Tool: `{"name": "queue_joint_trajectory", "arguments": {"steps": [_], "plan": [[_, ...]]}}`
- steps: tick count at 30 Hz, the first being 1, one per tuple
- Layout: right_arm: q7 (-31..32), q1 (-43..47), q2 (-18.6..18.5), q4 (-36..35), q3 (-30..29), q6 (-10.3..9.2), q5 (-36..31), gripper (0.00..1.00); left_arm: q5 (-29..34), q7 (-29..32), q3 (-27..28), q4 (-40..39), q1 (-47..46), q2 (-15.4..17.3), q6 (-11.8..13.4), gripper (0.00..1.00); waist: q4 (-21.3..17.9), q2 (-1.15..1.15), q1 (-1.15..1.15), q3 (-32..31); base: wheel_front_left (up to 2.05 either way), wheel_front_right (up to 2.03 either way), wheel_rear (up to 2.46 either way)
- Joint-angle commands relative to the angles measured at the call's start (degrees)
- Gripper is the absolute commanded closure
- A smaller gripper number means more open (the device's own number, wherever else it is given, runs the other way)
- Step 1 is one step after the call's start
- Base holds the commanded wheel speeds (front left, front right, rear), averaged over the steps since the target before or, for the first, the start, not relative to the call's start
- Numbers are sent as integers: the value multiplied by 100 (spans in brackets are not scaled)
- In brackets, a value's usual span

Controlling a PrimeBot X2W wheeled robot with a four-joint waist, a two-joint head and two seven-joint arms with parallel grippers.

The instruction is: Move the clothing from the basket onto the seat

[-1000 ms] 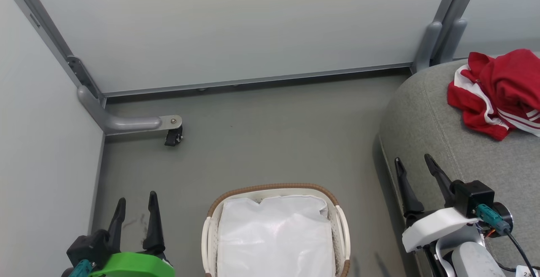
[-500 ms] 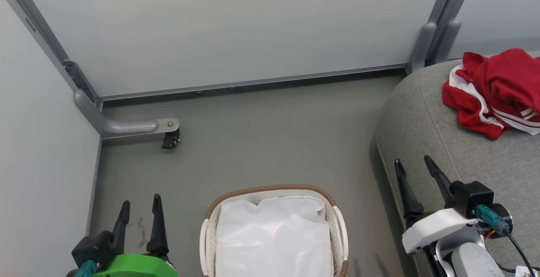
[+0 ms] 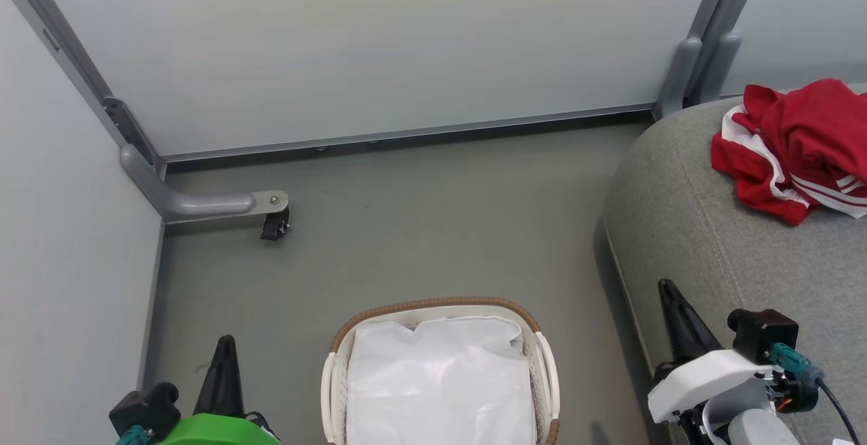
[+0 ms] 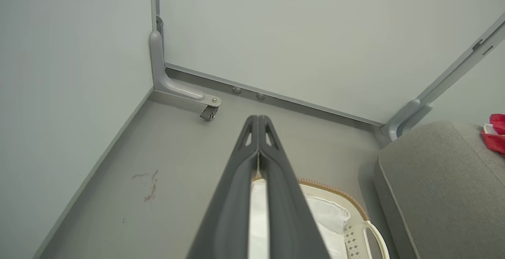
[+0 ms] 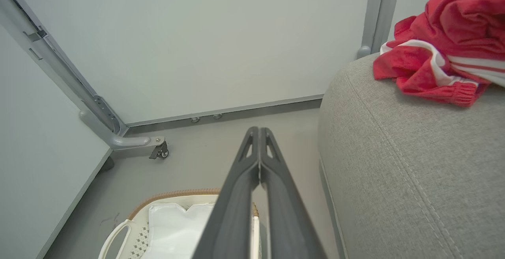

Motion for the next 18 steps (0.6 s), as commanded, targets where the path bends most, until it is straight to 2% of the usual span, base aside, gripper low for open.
{"name": "queue_joint_trajectory", "arguments": {"steps": [1,18], "plan": [[64,-79,-21,-114,-44,0,282,100,-240,61,47,-108,-79,11,-7,100,-1,0,0,-3,0,0,0],[507,-44,-36,-280,-193,-2,2058,100,-1776,521,244,-261,-234,15,-24,100,-14,0,0,-41,0,0,0]]}}
